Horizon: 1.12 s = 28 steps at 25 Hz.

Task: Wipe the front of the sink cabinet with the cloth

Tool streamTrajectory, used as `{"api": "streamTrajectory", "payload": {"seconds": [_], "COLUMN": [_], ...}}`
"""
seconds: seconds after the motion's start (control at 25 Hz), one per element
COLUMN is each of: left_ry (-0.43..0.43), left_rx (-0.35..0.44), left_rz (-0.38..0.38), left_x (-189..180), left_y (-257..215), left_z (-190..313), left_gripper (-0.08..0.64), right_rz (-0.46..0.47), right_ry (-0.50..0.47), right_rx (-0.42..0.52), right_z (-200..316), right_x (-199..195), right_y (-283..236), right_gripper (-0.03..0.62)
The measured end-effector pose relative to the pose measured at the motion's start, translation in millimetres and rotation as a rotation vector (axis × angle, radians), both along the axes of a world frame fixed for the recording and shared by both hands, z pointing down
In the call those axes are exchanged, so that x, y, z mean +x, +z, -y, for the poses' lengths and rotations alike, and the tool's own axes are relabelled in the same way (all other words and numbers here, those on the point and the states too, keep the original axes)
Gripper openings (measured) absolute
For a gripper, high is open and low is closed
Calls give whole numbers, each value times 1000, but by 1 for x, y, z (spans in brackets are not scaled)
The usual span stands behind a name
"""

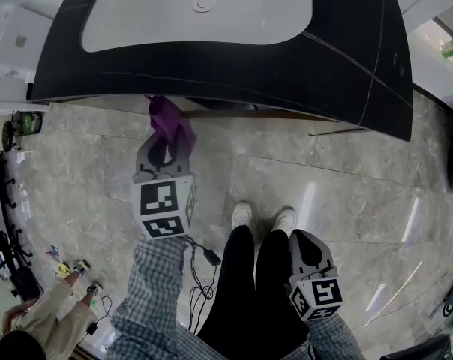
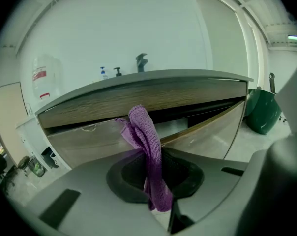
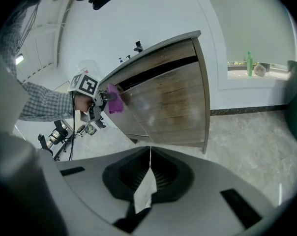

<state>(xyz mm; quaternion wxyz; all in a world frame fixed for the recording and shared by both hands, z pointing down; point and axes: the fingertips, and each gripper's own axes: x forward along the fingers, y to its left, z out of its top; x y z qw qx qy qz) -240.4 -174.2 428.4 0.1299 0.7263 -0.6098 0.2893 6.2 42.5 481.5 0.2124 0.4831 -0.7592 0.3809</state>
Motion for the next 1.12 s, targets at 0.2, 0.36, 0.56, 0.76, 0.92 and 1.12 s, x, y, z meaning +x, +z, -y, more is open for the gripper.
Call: {"api": "streamTrajectory", "payload": {"seconds": [0.2,0.36,0.56,0.76,0.92,1.12], "left_ry": [4,-30,49,163,199,241], "left_rx": [-10,-15,-17,-28,-35,-35], "left_rz": [7,-42,-71,-90,-124,-148], "left_x": [20,35,72,125,157,186], "left_y": [-5,-10,-13,-11,-9,-9], "left_z": [3,4,4,4,5,2], "left_gripper": [54,54,54,54,54,54], "right_rz": [7,14,15,18,19,17], "right_ry": [15,22,33,41,56,88], "right_rx": [-3,-5,-8,-9,-8,-6], "right_z": [-1,0,-1,-1,-1,-1], "right_x": [11,19,29,39,50,66], "right_y": [1,2,4,5,7,10], "right_gripper": [18,18,18,18,18,18]}}
